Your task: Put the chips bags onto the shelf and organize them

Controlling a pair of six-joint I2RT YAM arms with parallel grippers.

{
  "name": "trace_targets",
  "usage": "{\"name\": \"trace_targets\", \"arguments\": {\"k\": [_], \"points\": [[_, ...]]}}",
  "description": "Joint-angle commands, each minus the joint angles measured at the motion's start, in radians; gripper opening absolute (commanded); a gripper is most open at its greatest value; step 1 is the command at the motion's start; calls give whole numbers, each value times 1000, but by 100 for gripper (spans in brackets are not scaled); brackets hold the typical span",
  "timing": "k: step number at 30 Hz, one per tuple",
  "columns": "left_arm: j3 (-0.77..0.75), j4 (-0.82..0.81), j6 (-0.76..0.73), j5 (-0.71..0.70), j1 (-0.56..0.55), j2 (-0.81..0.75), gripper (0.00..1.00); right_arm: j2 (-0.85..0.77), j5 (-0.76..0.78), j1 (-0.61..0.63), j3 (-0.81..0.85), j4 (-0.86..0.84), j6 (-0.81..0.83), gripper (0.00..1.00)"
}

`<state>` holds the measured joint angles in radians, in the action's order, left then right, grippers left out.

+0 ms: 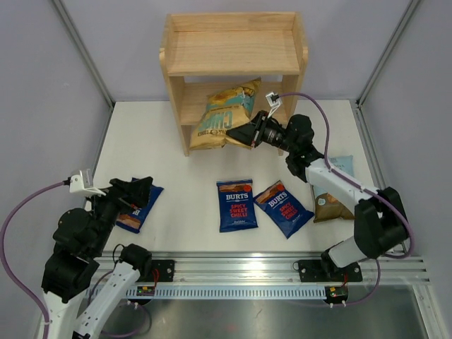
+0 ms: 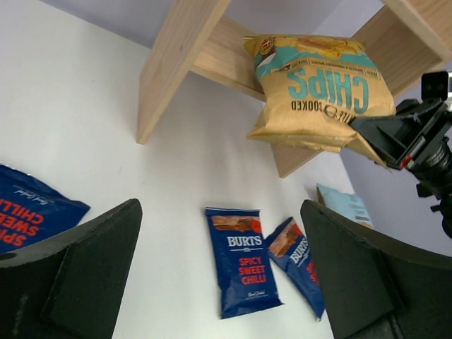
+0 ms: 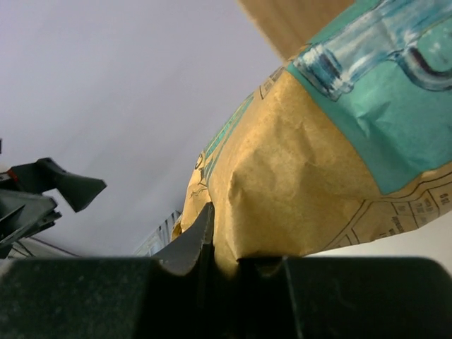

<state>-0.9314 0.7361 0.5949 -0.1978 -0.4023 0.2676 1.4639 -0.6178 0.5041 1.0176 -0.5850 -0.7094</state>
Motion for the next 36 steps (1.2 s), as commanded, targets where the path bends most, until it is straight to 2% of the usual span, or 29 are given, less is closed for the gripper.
{"name": "trace_targets", "arguments": {"k": [1, 9, 15, 19, 23, 25, 30, 34, 36], "points": [[8, 9, -87, -48, 0, 7, 99, 101, -105, -53, 113, -216, -55, 15], [54, 16, -129, -63, 0, 1, 99, 246, -76, -75, 159, -136, -111, 21], [103, 6, -132, -46, 0, -4, 99, 302, -10, -75, 223, 92, -191, 32], [103, 2, -141, -31, -1, -8, 99, 294, 23, -78, 274, 289, -182, 34], [115, -10, -145, -9, 0, -21, 99, 308, -56, -117, 279, 301, -214, 29], [115, -10, -145, -5, 0, -22, 99, 309, -48, -125, 291, 362, -213, 32], [123, -17, -145, 0, 0, -33, 99, 288, 90, -128, 348, 614, -122, 34], [126, -21, -144, 5, 0, -36, 99, 251, 116, -128, 305, 597, -160, 38], [129, -26, -144, 6, 0, -36, 99, 216, 148, -128, 244, 494, -206, 38]]}}
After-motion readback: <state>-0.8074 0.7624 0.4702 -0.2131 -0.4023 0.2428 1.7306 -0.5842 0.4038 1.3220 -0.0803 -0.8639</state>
